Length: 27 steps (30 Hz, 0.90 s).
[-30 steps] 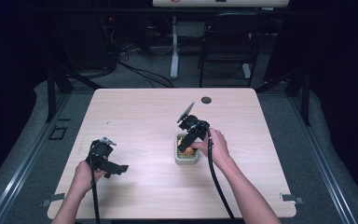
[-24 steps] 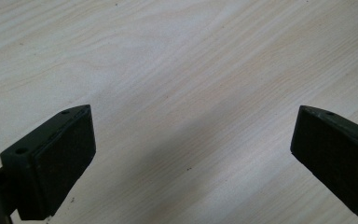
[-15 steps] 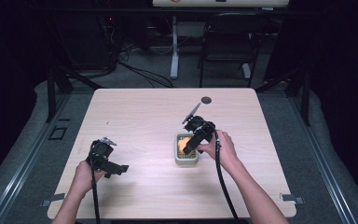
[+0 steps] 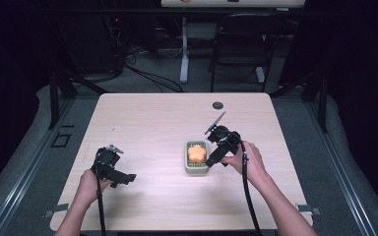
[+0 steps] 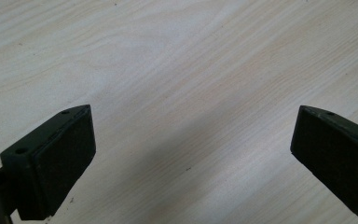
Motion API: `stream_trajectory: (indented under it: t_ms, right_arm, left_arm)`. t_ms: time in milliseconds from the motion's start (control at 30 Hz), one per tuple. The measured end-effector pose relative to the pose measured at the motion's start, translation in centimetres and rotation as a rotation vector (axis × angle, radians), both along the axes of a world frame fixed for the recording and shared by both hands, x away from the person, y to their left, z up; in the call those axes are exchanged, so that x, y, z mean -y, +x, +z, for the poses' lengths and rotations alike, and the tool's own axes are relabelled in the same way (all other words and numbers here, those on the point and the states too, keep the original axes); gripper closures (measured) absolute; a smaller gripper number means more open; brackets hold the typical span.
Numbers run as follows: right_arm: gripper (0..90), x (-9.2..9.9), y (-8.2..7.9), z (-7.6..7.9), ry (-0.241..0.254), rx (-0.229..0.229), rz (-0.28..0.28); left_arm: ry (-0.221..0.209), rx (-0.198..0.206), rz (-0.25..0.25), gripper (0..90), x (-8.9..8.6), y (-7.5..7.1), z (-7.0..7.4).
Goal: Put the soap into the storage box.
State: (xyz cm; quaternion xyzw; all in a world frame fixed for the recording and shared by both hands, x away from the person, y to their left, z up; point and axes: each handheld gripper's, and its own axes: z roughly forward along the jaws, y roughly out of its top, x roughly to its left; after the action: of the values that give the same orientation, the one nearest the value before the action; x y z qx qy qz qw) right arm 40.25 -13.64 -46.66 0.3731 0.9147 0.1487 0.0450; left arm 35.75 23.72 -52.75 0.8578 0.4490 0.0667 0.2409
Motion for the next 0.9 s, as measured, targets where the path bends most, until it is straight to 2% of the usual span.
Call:
stream_trajectory:
  t_ms: [300,467,633,900]
  right_arm:
    - [1.1,2.2,-1.5,0.0,-0.016,0.005,-0.014]
    - [1.1,3.9,-2.6,-0.3,-0.03,-0.001,-0.028]
    - [1.0,6.5,-3.7,-0.7,-0.021,-0.001,-0.078]
    - [1.5,8.7,-5.0,-1.4,-0.039,-0.015,-0.092]
  left_arm:
    - [-0.002,0.0,0.001,0.0,0.0,0.0,0.0]
    - [0.001,-0.005,-0.002,0.0,0.0,0.0,-0.1]
    - [0.002,-0.008,-0.006,0.0,0.1,0.0,0.0]
    - [0.004,-0.013,-0.006,0.0,0.1,0.0,-0.1]
